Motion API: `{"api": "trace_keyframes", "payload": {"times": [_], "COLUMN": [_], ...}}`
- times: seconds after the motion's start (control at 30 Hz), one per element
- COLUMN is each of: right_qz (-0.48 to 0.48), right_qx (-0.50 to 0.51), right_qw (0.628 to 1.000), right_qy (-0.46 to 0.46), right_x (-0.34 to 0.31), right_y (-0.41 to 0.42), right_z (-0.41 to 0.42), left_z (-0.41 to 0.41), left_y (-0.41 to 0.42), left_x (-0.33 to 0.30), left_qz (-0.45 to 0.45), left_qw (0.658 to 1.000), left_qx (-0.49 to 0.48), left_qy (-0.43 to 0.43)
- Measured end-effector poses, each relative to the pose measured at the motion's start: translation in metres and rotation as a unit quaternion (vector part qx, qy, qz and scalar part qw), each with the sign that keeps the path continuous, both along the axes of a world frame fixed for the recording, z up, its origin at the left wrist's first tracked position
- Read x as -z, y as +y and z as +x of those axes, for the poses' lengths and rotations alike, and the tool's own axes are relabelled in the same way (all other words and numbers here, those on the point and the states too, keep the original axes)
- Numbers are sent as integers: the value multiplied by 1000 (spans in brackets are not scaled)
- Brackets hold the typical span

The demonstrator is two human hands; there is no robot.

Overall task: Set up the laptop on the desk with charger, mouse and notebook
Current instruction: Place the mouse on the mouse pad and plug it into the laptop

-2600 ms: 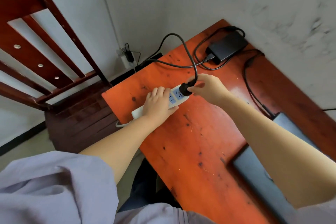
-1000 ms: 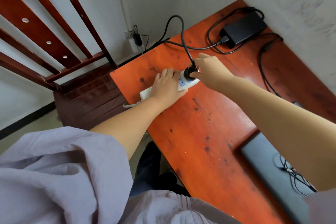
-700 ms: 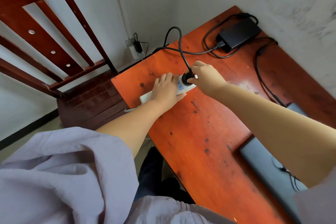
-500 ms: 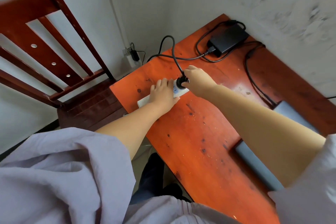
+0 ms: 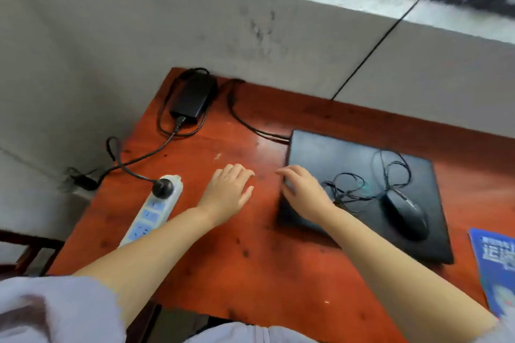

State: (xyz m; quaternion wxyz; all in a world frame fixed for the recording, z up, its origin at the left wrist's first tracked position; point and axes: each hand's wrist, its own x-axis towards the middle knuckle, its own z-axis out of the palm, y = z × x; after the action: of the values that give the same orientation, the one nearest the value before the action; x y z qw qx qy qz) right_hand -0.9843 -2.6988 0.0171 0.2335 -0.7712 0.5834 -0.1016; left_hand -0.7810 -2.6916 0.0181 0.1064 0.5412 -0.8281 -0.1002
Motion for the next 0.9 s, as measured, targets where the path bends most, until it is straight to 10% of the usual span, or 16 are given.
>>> {"api": "trace_keyframes", "payload": {"times": [0.27, 0.9], "right_qz": [-52, -5], "right_qx": [240, 323], "right_qw": [969, 943], "right_qy": [5, 75], "right_x": [-5, 17], "right_y": [69, 66], "right_z": [-150, -312], "left_z": [-130, -301], "left_y": [-8, -18], "left_x": [20, 25], "left_qz": [59, 157], "left_qw": [980, 982], "left_qx": [191, -9], "left_qy": [3, 103]}}
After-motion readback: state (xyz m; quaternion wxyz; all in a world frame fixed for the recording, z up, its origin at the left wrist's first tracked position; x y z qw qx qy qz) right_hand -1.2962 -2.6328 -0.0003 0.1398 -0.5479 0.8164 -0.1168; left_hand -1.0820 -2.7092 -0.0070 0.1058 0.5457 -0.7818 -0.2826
